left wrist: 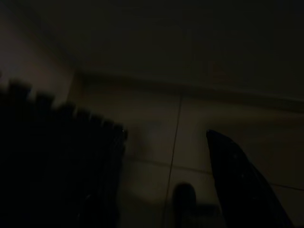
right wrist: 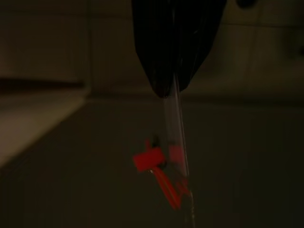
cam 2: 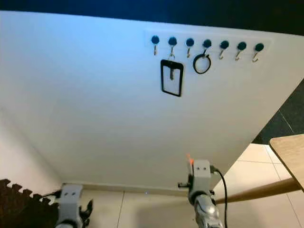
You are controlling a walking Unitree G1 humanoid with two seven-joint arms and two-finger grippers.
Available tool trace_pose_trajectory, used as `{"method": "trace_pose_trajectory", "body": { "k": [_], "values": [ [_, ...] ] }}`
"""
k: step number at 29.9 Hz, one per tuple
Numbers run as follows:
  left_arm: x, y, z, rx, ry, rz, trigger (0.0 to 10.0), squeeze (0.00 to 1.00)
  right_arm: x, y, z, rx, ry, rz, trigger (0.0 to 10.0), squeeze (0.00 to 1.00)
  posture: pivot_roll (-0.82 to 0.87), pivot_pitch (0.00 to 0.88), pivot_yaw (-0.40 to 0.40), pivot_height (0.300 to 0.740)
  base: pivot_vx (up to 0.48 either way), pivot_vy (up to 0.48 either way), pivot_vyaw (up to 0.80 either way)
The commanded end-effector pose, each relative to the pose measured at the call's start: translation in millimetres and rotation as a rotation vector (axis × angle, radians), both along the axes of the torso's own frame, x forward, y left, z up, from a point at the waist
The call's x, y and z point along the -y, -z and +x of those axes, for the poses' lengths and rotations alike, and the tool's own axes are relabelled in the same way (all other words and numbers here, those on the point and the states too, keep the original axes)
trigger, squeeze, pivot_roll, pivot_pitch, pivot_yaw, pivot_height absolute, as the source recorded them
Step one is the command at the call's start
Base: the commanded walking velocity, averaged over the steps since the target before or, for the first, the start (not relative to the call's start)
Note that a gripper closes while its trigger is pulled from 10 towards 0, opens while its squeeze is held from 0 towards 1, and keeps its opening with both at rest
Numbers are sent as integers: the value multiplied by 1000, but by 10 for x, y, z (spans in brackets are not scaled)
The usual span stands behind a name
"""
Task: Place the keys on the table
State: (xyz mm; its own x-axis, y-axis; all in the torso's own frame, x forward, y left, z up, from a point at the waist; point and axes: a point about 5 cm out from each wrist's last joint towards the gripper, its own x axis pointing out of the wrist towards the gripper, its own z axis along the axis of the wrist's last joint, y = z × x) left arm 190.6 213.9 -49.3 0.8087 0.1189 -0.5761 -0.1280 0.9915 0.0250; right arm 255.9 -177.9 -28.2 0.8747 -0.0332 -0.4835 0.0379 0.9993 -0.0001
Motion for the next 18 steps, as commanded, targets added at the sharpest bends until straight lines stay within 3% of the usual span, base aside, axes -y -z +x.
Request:
{"method": "trace_pose_trajectory", "body": {
  "k": [1,9,14,18],
  "values": [
    [73,92,-64,-42,-24,-31,10000,0,42,106,-120,-62,-15,-5,10000,0,60,84,-51,740,0,0,0],
    [112,176,-80,-88,-57,-31,10000,0,199,280,-375,-170,-11,-38,10000,0,48,80,-41,740,0,0,0],
    [119,185,-67,-101,-15,-24,10000,0,261,310,-438,-190,11,-65,10000,0,40,78,-37,740,0,0,0],
    [111,184,-56,-92,52,47,10000,0,242,385,-540,-250,-29,-85,10000,0,28,74,-36,740,0,0,-311]
  ]
}}
